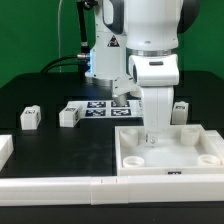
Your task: Assemble one leg
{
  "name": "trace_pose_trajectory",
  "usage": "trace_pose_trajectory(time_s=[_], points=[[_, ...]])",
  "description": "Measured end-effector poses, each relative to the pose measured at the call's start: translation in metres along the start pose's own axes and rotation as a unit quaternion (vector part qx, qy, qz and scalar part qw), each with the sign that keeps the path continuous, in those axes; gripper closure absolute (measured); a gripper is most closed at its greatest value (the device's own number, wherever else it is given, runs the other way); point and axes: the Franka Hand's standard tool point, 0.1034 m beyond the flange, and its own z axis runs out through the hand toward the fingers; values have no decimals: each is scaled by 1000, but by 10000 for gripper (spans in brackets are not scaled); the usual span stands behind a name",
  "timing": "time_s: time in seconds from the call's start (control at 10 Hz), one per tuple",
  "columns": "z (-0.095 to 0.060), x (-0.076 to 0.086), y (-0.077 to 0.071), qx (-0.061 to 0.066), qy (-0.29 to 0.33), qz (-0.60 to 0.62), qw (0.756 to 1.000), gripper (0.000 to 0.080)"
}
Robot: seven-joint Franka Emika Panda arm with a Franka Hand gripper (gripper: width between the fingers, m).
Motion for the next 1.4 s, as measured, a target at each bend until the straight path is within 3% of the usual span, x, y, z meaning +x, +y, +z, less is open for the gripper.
trace_pose_trajectory(time_s=[0.3,0.7,1.1,1.4], points=[[-6,-2,-2,-3,-1,3,1000,150],[-43,-6,-20,-22,-10,30,999,150],[-44,-6,-23,-21,-10,70,997,150],[-44,-6,-23,-21,-4,209,978,150]])
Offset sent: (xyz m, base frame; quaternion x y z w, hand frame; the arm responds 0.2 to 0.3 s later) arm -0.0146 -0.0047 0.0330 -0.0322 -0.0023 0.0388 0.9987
